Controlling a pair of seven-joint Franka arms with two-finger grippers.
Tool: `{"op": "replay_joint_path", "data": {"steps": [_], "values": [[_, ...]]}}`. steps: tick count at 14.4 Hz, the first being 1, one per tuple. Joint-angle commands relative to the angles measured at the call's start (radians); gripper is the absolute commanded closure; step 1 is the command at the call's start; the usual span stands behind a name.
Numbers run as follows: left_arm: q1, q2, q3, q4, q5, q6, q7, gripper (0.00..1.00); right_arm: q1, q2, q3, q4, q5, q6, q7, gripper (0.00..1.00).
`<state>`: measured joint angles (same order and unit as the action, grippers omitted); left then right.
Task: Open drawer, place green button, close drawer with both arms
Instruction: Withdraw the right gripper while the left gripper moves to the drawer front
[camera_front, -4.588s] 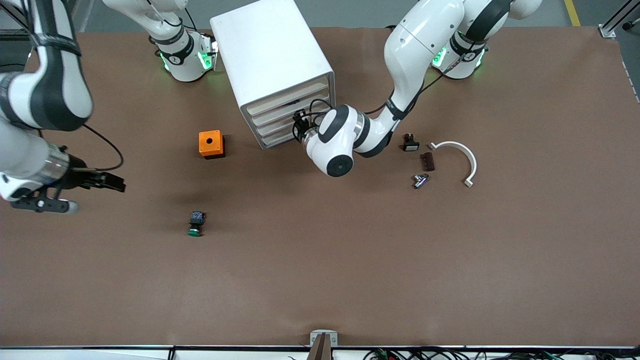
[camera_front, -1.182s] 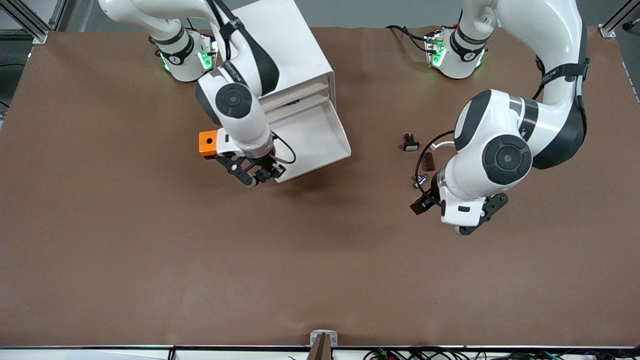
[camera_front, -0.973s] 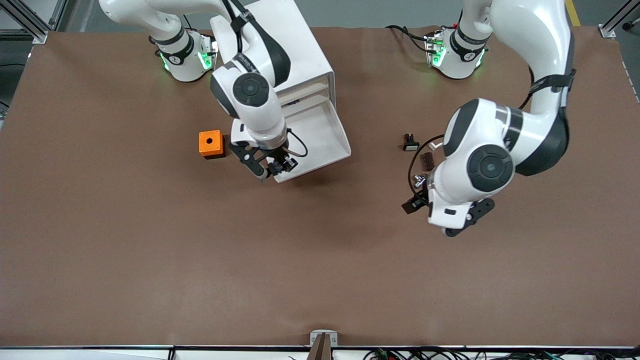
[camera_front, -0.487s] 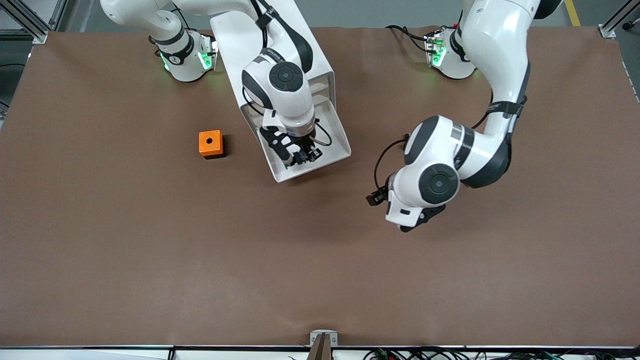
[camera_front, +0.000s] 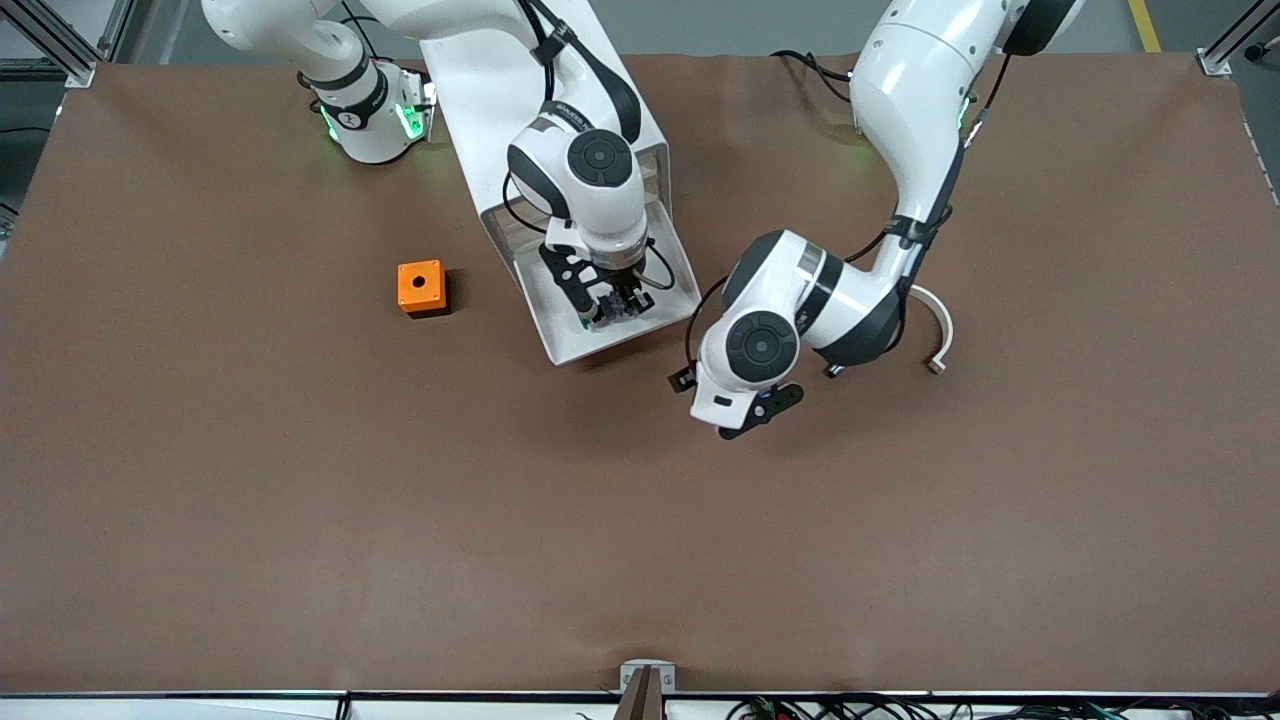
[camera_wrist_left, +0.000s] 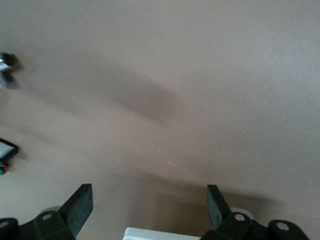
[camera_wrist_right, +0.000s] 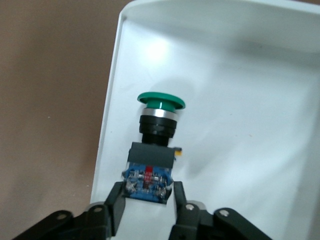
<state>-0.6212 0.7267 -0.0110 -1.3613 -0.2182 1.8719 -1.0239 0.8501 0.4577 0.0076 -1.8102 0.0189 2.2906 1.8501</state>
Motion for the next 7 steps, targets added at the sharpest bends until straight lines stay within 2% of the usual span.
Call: {"op": "replay_joint_path", "data": {"steps": [1,3,7], "values": [[-0.032,0.003,0.003,-0.044,-0.033,0.067,-0.004,0.0,0.001,-0.005,-0.011,0.014,-0.01,-0.022,-0.043,0.0],[-0.045,0.016,0.003,-0.044,-0.039,0.078,-0.004,0.0,-0.015,-0.03,-0.018,0.026,-0.008,-0.087,-0.248,0.0],[-0.074,0.049,-0.003,-0.044,-0.073,0.119,-0.007,0.0,-0.155,-0.128,-0.018,0.104,-0.008,-0.333,-0.668,0.0]]}}
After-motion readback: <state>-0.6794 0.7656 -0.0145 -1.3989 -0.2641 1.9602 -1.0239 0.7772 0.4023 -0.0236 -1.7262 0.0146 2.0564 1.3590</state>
